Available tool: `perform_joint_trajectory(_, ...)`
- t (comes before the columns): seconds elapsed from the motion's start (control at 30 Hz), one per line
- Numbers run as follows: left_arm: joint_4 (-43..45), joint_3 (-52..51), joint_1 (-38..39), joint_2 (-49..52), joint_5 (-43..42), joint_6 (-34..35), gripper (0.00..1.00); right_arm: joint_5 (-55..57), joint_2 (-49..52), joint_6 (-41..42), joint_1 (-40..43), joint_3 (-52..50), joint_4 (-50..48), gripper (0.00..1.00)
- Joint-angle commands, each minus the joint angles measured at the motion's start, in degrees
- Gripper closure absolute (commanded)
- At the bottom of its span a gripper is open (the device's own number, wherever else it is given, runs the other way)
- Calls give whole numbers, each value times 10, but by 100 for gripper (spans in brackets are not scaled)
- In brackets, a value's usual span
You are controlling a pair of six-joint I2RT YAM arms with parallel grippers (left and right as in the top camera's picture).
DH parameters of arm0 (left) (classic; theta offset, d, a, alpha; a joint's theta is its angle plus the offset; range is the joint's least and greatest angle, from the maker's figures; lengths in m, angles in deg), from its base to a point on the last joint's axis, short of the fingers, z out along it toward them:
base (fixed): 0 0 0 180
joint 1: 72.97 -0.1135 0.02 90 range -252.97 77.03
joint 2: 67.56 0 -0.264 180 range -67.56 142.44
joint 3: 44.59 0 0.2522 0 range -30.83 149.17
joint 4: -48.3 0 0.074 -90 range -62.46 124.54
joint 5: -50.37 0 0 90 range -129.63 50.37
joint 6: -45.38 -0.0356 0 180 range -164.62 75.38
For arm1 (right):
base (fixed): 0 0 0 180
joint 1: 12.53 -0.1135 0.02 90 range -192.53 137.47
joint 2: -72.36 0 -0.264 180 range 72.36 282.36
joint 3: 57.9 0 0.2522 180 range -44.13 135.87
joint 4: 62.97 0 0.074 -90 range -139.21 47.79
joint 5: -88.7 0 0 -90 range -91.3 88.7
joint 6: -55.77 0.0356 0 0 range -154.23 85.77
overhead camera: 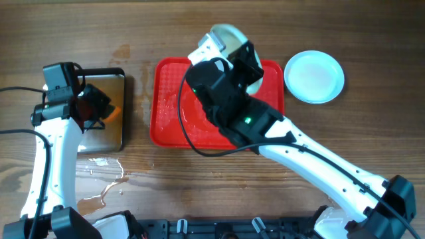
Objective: Clean dirty plates on tray and stack at the side
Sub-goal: 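Lift the plate with the right gripper and stack it on the right-side plates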
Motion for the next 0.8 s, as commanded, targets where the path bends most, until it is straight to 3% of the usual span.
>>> perform_joint_trajectory(0.0, 2, -3, -4, -2, -4, 3, 96, -217, -8, 361, 39, 1, 75, 96)
perform_joint_trajectory(0.1, 2, -3, -4, -2, -5, 0, 96, -331, -8, 501, 77, 1, 82, 96)
perform_joint_trajectory(0.23, -1, -3, -4, -2, -4, -12, 96, -428, -13, 579, 147, 1, 87, 95)
perform_joint_trajectory(0.63, 0, -3, -4, -2, -2, -12, 96, -531, -6, 616, 503, -9, 166, 96)
perform_joint_trajectory(0.77, 3, -3, -4, -2, -2, -12, 96, -553, 5, 612, 558, -34, 146, 96)
